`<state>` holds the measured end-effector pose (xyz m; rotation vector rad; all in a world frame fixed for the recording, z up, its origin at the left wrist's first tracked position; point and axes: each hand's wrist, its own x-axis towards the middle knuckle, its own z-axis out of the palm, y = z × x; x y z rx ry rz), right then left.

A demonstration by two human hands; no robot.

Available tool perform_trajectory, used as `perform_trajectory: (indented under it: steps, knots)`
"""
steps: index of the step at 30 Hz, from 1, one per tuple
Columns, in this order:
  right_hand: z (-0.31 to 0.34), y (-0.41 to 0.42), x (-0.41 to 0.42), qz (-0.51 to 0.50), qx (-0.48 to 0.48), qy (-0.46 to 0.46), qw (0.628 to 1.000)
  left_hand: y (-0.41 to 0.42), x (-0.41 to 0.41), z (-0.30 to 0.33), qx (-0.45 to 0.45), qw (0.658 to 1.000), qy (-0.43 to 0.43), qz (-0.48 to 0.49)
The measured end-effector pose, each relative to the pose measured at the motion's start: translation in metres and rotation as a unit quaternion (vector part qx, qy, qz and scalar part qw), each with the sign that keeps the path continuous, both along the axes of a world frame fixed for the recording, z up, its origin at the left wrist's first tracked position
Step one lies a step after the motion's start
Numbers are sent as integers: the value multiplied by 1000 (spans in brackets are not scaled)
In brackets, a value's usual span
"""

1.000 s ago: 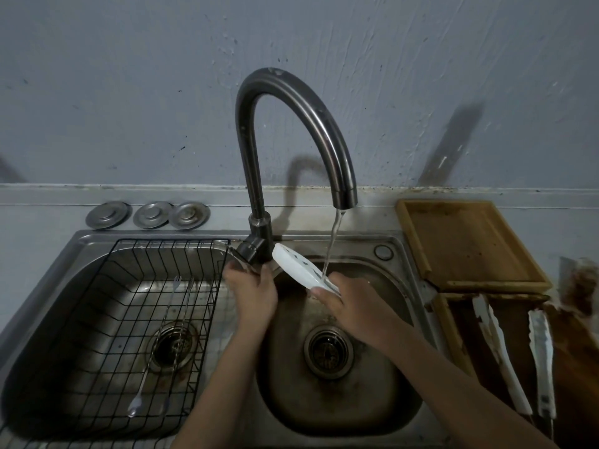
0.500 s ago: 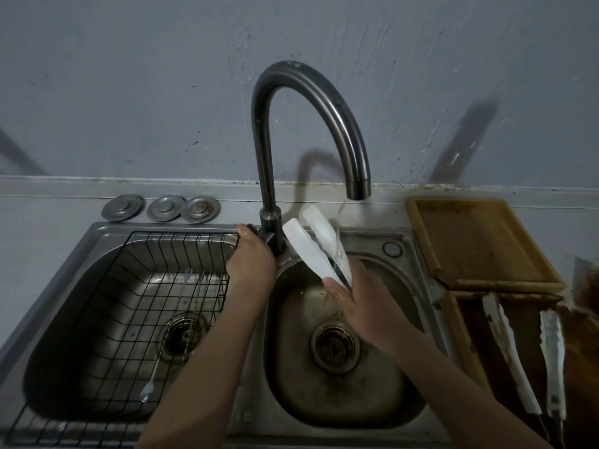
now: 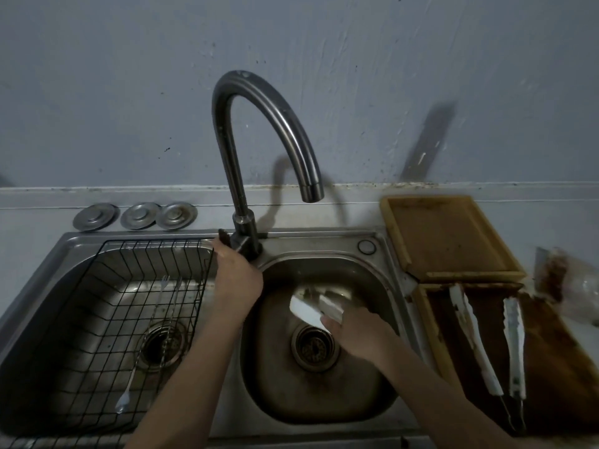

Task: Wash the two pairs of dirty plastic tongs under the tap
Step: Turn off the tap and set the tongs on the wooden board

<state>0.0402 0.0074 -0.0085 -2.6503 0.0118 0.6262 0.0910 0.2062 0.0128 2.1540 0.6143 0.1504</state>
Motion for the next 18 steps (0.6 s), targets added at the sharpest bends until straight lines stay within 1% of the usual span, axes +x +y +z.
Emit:
perform_trajectory:
  steps: [1, 3, 4, 5, 6, 8, 10, 12, 15, 18]
  knots:
    - [0, -3, 0, 8, -14, 11, 1000, -6, -2, 0, -7, 1000, 24, -5]
    - [3, -9, 0, -6, -32, -16, 999, -19, -4, 4, 22, 993, 113, -34]
    - [7, -13, 0, -19, -32, -40, 998, -26, -4, 7, 61, 983, 156, -80]
    - [12, -19, 3, -35, -21, -64, 997, -34, -5, 12, 107, 965, 191, -148]
    - [17, -27, 7, -55, -4, -80, 995, -41, -5, 17, 151, 944, 205, -211]
    - [31, -46, 16, -90, 32, -107, 990, -54, -3, 21, 211, 909, 191, -304]
    - [42, -72, 28, -121, 67, -128, 982, -69, 4, 21, 223, 895, 155, -354]
    - [49, -101, 42, -154, 82, -146, 974, -93, 13, 23, 235, 881, 117, -393]
    - [55, -136, 60, -191, 42, -155, 968, -135, 25, 28, 254, 855, 89, -443]
    - [54, -157, 71, -220, 19, -127, 967, -172, 35, 26, 277, 826, 60, -486]
